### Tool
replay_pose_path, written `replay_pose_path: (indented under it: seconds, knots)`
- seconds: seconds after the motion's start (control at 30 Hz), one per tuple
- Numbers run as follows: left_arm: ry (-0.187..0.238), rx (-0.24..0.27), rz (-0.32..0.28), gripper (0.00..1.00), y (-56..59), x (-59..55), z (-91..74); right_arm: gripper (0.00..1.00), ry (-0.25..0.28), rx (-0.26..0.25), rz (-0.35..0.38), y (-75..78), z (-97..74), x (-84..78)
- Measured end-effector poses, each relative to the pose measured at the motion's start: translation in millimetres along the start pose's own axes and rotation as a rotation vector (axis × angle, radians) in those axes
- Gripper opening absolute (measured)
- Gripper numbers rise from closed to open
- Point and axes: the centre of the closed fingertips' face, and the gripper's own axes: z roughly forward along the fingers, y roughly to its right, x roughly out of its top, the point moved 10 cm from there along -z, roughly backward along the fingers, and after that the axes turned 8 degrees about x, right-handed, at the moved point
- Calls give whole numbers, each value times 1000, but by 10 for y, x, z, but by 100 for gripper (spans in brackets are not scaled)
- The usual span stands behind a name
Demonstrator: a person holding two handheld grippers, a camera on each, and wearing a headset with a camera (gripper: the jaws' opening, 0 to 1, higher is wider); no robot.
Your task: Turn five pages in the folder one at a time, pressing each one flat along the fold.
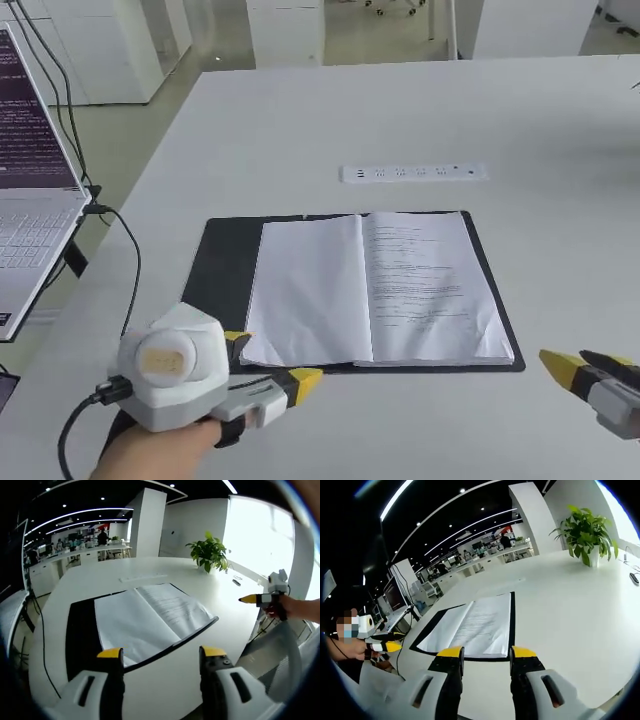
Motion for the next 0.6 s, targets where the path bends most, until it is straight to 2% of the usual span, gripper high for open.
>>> replay_pose_path:
  seconds: [0.23, 0.3, 0.37, 0.6]
  knots:
    - [-9, -35, 54, 59, 358, 24, 548, 34, -43, 32, -22, 27, 171, -80]
    - [6, -40, 82, 60, 464, 43, 703, 34, -62, 39, -30, 24, 227, -97]
    - [12, -50, 95, 60, 564, 59, 858, 34, -68, 46, -35, 89, 288, -115]
    - [21, -72, 163, 59, 816, 86, 1270, 34, -89, 49, -47, 140, 431, -116]
